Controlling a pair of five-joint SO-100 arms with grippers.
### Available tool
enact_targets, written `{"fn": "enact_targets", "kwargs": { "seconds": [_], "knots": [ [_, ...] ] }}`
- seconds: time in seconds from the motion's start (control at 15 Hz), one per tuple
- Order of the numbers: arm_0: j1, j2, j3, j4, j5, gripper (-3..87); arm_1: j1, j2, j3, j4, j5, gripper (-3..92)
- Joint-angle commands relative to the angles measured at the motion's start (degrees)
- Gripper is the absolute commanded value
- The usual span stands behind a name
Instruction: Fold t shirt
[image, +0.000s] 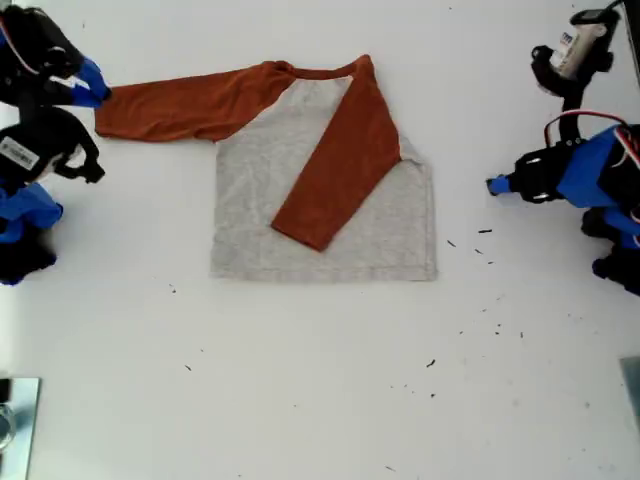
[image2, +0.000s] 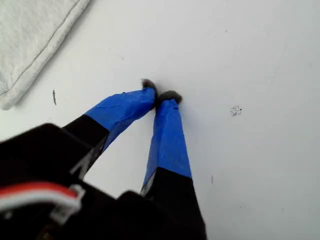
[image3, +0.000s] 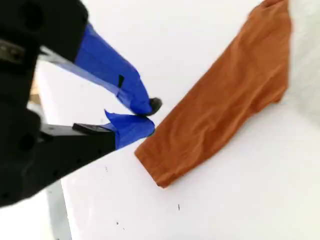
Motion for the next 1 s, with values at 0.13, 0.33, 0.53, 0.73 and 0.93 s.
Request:
{"fn": "enact_targets", "kwargs": {
  "seconds": [0.13,0.33,0.53,0.73,0.93],
  "knots": [
    [-4.9,-2.2,6.2,-7.6,-1.6,29.1,-1.5,5.0,1.4,0.9,-0.5,3.5],
    [-19.2,-7.5,22.9,-22.1,2.1,25.6,-1.5,5.2,1.5,0.9,-0.6,3.5],
    [-27.4,-13.5,25.9,-29.4,4.5,26.0,-2.2,5.2,1.7,1.0,-0.3,3.5],
    [-28.9,-22.4,26.5,-36.7,6.3,19.6,-2.4,6.3,2.0,1.4,0.3,3.5],
    [-28.5,-26.4,25.1,-40.0,7.5,10.0,-2.5,6.9,2.2,1.7,0.5,3.5]
  ]
}}
